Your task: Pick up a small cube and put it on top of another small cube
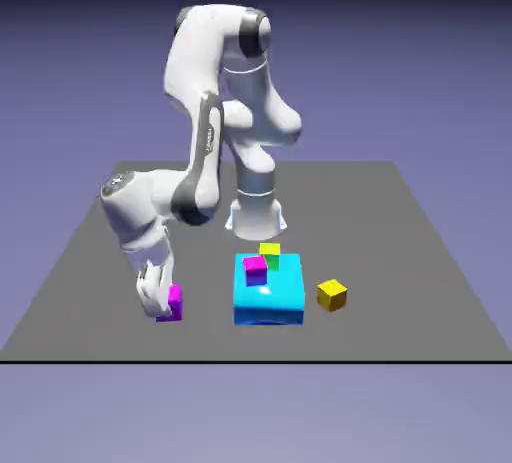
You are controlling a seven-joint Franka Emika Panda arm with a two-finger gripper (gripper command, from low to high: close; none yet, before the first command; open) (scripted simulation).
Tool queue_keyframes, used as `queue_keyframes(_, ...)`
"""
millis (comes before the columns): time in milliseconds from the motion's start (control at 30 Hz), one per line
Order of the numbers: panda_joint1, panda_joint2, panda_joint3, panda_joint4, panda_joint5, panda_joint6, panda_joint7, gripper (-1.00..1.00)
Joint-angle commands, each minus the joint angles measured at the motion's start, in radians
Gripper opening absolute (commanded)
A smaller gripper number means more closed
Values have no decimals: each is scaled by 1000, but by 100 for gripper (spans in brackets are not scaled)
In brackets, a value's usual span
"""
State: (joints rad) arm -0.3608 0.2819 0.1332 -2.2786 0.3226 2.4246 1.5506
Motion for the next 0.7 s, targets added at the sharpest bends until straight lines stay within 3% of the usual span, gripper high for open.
queue_keyframes(0, 20, -24, 36, -26, -13, -1, -18, -100)
queue_keyframes(367, 231, -271, 415, -298, -132, -6, -224, -100)
queue_keyframes(533, 231, -271, 415, -298, -132, -6, -224, -100)
queue_keyframes(667, 280, -126, 363, -318, -219, 148, -163, -100)
